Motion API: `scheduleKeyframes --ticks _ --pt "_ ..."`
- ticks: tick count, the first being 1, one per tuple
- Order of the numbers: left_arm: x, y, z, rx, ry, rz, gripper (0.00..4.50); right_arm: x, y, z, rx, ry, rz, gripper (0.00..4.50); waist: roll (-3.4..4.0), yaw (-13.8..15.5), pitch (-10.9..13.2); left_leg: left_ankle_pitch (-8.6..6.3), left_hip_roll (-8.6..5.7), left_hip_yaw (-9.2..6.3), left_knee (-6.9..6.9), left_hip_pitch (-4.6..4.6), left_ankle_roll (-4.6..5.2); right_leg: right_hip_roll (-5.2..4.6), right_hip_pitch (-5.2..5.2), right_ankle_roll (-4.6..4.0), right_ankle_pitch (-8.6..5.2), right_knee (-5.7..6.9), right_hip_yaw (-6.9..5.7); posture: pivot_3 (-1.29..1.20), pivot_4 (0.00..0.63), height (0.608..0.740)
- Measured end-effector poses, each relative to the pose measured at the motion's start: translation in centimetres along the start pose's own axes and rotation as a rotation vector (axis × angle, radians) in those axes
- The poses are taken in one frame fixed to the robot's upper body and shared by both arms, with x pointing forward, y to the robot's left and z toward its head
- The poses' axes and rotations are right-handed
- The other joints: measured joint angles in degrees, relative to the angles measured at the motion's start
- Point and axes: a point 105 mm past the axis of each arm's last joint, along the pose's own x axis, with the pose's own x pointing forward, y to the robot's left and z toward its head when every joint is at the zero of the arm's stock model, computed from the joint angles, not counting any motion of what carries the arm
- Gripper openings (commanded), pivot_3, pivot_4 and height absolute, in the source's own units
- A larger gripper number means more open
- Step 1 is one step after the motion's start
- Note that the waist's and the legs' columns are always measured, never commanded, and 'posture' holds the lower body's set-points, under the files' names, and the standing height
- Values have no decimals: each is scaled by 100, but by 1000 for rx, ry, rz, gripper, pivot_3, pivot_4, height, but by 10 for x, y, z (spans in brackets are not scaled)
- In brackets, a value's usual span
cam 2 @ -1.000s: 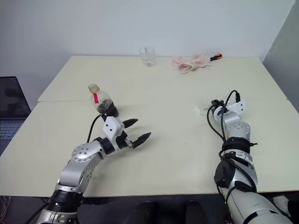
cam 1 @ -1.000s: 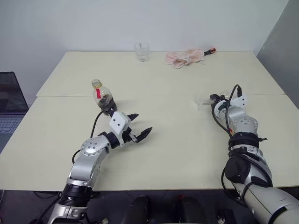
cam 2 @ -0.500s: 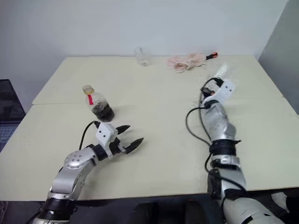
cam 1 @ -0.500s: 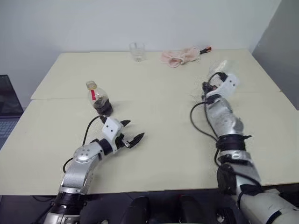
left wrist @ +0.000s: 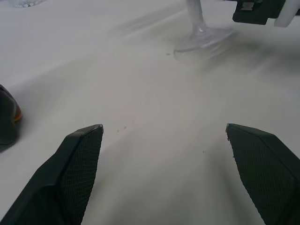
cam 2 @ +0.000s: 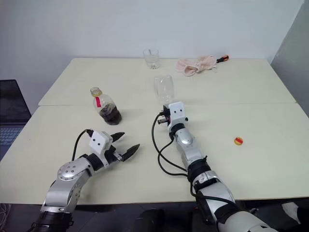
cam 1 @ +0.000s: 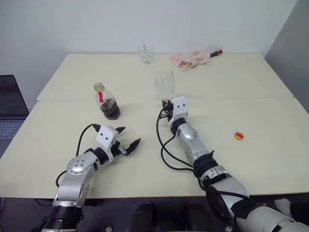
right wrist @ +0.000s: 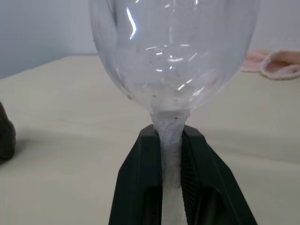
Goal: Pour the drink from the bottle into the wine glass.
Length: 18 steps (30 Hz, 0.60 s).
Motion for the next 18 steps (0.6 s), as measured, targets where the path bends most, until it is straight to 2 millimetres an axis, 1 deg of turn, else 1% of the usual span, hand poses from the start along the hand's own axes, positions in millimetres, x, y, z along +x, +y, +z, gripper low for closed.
scheduleKeyframes --ticks 3,11,14,18 --pt "0 -1 4 10 -12 1 4500 -2 2 -2 -28 -14 14 236 0 -2 0 -1 0 2 0 3 -2 2 0 0 0 1 7 0 150 740" --pt "-2 -2 1 6 -5 2 4500 -7 8 -7 -68 -10 75 235 -2 -3 -6 -5 1 5 -2 18 -5 8 4 0 0 1 23 0 150 740" --pt "0 0 6 14 -17 0 4500 -10 6 -9 -76 -1 95 235 -3 -3 -11 -7 1 8 -7 37 -5 11 10 0 0 2 30 0 150 740" --pt "1 0 6 16 -17 -2 4500 -10 3 -11 -82 28 115 233 -7 -3 -18 -20 1 25 -41 81 13 11 19 -1 -2 -5 52 0 150 740"
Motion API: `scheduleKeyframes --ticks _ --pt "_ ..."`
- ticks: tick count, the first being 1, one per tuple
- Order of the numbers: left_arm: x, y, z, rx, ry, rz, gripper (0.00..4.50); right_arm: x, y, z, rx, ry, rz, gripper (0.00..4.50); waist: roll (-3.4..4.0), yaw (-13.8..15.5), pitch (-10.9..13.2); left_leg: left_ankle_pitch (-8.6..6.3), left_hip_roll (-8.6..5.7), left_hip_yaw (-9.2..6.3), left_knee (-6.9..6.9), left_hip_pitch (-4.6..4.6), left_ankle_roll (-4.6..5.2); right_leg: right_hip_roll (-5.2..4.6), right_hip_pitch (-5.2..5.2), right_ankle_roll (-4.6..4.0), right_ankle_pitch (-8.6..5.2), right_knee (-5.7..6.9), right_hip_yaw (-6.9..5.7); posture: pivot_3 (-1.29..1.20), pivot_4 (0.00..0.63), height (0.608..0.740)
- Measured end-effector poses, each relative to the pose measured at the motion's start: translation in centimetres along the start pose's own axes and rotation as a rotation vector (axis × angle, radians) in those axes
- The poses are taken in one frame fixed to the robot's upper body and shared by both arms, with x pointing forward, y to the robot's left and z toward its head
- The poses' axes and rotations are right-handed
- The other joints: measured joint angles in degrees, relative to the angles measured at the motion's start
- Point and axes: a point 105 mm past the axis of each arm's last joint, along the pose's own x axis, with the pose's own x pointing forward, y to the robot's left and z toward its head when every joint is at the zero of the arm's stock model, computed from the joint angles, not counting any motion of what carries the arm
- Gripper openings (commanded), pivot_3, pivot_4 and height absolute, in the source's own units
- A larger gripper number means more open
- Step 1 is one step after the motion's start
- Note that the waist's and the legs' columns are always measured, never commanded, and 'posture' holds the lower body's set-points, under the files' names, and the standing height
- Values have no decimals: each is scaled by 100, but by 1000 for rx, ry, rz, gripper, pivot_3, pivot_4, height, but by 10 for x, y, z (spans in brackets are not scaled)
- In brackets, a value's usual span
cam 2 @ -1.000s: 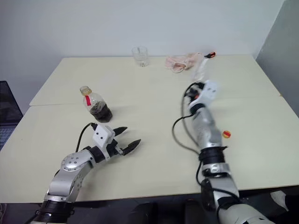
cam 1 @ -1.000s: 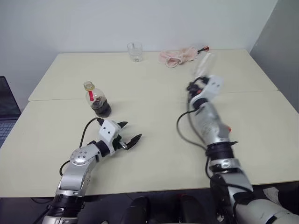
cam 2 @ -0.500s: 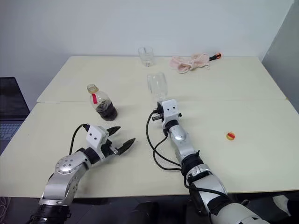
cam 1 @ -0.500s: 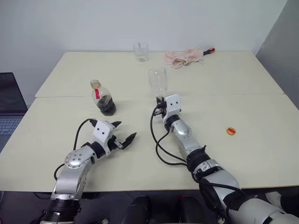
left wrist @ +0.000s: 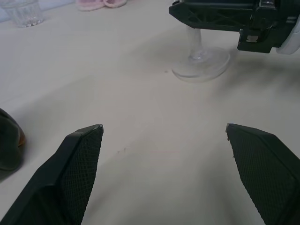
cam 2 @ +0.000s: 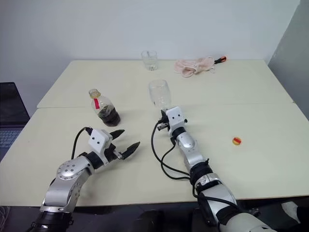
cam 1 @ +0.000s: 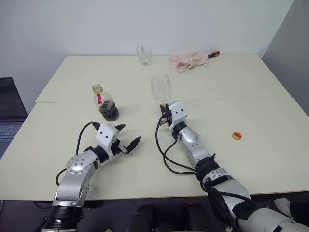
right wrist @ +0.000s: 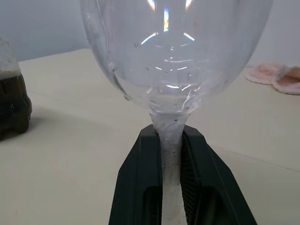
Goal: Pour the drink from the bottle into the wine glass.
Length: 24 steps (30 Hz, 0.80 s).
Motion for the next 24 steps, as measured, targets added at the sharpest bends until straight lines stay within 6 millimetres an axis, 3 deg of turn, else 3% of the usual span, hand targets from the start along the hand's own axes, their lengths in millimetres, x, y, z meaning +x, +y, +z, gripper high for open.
scheduleKeyframes --ticks 13,24 --pt "-11 26 2 20 15 74 4500 -4 -5 -7 7 76 88 215 -8 1 -43 -1 3 12 -26 22 0 1 6 0 0 -11 14 0 150 740" --pt "-11 28 1 15 23 94 4500 -5 -13 -8 24 119 132 215 -14 3 -54 -2 3 12 -28 25 -2 1 8 0 0 -14 14 0 150 740"
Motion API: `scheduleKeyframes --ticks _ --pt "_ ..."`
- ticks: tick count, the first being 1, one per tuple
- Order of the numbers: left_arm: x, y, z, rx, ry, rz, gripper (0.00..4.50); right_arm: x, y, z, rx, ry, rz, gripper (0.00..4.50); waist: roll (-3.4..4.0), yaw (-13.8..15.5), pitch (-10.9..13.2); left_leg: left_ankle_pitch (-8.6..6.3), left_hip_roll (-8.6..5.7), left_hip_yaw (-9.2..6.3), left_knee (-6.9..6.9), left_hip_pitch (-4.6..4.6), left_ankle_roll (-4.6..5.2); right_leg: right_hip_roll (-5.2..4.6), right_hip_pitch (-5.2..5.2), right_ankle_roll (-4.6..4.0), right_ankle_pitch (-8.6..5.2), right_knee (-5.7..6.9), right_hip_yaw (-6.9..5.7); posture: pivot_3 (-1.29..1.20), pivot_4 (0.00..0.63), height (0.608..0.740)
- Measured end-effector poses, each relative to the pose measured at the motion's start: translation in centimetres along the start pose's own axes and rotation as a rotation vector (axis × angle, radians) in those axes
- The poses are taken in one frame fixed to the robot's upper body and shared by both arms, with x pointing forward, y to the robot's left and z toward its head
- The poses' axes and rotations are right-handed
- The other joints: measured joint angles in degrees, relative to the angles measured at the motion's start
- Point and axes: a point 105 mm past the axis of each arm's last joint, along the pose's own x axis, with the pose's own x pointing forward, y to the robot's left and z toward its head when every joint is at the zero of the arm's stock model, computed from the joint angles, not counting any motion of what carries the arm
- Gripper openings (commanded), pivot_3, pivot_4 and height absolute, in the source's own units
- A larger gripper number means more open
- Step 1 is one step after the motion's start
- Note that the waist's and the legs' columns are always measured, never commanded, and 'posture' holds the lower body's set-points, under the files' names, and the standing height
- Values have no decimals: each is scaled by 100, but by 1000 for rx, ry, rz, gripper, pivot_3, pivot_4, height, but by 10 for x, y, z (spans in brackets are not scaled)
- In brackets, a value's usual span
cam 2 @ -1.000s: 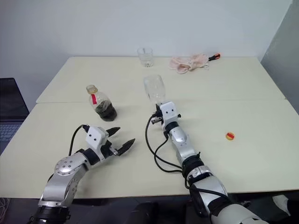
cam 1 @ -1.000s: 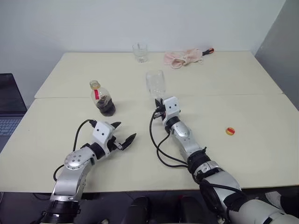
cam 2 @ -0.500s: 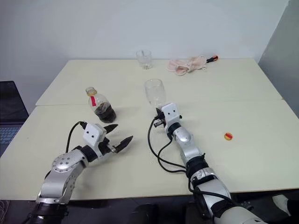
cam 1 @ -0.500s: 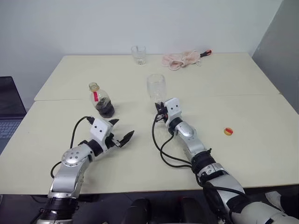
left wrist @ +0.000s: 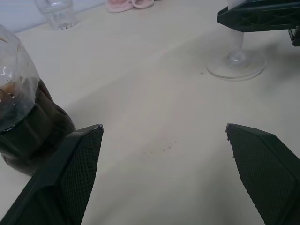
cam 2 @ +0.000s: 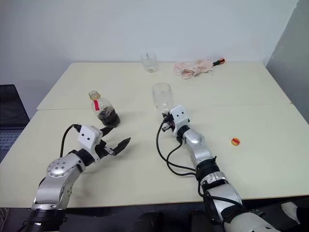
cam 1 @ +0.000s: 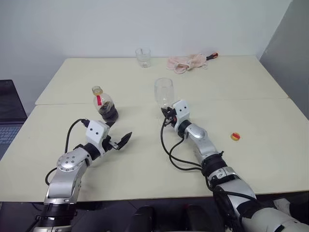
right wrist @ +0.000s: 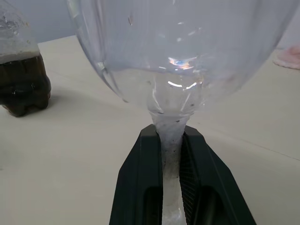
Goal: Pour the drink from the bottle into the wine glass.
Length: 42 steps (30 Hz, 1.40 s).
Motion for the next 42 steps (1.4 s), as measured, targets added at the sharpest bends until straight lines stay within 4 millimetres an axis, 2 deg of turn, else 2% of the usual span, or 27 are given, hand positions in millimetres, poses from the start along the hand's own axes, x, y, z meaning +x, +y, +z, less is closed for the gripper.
scheduleKeyframes --ticks 12,14,15,16,24,25,29,31,35,38,40,42 --pt "-3 6 1 2 6 18 4500 -4 -3 -4 -8 30 45 215 -2 1 -9 -1 2 0 -4 4 -1 1 3 0 0 -4 0 0 150 740" --pt "-3 6 1 3 6 20 4500 -4 -3 -5 -8 36 48 928 -3 2 -11 -1 2 0 -6 5 -1 1 4 0 0 -7 0 0 150 740" --pt "-3 6 1 3 5 21 4500 -5 -4 -14 -2 80 48 1182 -7 2 -13 -1 2 0 -8 5 -1 1 5 0 0 -8 -1 0 150 740" --pt "-3 7 1 3 4 23 4500 -11 -5 -31 15 144 41 1514 -8 7 -13 -1 2 -2 -9 1 -1 2 4 0 0 -15 -3 0 150 740" --pt "-13 22 2 -29 0 97 4500 -16 -7 -30 23 157 68 4327 -6 5 -10 -3 3 1 -10 -11 -3 2 -2 1 1 -24 1 0 150 740" --pt "-15 22 0 -33 5 104 4500 -17 -7 -30 25 160 72 4473 -5 6 -10 -3 2 1 -10 -12 -4 1 -3 1 1 -26 1 0 150 740" --pt "-21 25 -7 -44 25 127 4500 -30 -8 -27 -3 171 114 4473 -3 17 -5 -3 1 2 -10 -23 -4 0 -8 2 2 -29 2 0 150 740" --pt "-24 26 -11 -49 33 139 4500 -39 -14 -19 -25 174 122 4473 -2 20 -1 -4 2 1 -10 -25 -4 0 -10 2 2 -28 1 0 150 740" --pt "-28 32 -11 -60 22 169 4500 -58 -21 9 -72 168 180 4473 -1 25 1 -6 2 -1 -10 -28 -6 0 -9 3 2 -33 -3 0 150 740" --pt "-34 40 -8 -77 -2 210 4500 -87 -32 29 -117 238 259 4473 8 42 13 -7 2 -6 -12 -36 -5 -3 -11 7 4 -60 -11 0 150 740" --pt "-39 46 -6 -75 -12 242 4500 -112 -49 50 -136 297 289 4473 10 60 24 -9 0 -7 -10 -50 -3 -6 -9 11 7 -74 -17 0 150 740" --pt "-40 51 -4 -67 -15 252 4500 -124 -61 78 -147 300 294 4473 9 58 27 -9 1 -6 -9 -64 -2 -7 -6 11 9 -74 -16 0 150 740"
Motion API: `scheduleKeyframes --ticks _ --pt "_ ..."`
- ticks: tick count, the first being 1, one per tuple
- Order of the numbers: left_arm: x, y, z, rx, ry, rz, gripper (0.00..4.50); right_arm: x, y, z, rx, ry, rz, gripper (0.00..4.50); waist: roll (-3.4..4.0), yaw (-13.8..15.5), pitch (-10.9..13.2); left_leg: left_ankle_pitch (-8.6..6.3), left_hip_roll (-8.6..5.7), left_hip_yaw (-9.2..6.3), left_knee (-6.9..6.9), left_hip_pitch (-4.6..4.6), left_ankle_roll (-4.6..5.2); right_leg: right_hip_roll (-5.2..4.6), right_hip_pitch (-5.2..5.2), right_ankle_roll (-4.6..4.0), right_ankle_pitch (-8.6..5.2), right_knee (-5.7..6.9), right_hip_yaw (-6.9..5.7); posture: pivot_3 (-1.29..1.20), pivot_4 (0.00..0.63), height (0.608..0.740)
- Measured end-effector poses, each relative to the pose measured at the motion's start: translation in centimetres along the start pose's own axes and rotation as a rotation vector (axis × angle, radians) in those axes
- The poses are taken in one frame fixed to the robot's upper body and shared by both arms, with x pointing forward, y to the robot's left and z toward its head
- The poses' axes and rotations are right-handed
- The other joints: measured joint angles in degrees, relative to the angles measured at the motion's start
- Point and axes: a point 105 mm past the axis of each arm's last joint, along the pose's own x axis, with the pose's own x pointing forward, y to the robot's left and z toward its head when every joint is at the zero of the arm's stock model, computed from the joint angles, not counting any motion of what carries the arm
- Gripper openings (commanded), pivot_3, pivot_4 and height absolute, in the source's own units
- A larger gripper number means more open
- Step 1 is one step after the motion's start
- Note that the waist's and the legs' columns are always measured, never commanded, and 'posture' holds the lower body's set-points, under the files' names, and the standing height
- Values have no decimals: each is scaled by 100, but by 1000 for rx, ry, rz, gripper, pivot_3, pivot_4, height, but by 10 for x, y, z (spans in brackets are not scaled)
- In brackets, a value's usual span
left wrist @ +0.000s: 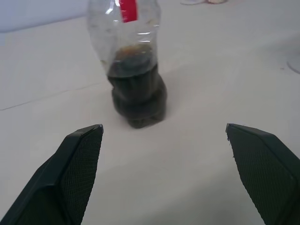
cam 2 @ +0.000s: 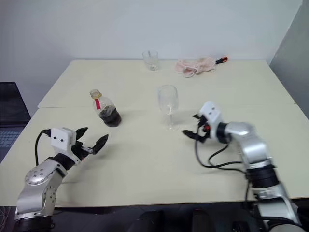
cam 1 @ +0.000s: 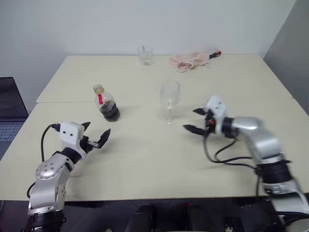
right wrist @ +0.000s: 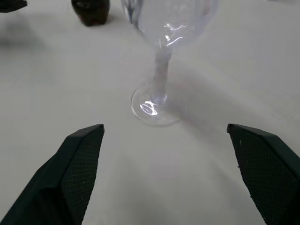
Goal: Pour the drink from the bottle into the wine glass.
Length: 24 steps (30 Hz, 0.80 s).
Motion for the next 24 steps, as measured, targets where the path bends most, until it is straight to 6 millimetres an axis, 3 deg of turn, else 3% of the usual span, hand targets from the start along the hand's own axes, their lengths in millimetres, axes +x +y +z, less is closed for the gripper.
scheduleKeyframes --ticks 5,7,12,19,24 --pt "23 9 23 20 -57 7 4500 -23 2 92 -125 -162 78 4473 -4 -21 3 1 8 -13 -2 -12 -1 3 -8 -8 5 2 -23 0 150 740" --pt "30 14 29 30 -68 13 4500 -24 13 113 -159 -212 129 4473 -15 -19 -4 1 7 -14 0 -13 -2 1 -3 -8 5 -4 -25 0 150 740" --pt "54 14 35 41 -62 -8 4500 -3 37 115 -174 -191 247 4473 -20 -17 1 10 -4 -21 26 -57 -17 -12 -20 -4 9 -4 -40 0 150 740" --pt "68 12 15 32 -1 -38 4500 -5 36 114 -185 -180 241 4473 -20 -16 1 4 -5 -40 29 -56 -6 -15 -18 -2 17 1 -64 0 150 740" --pt "81 11 15 18 -23 -63 4500 -6 38 114 -191 -178 241 4473 -21 -17 1 6 -4 -51 31 -59 -9 -15 -15 -5 19 1 -82 0 150 740"
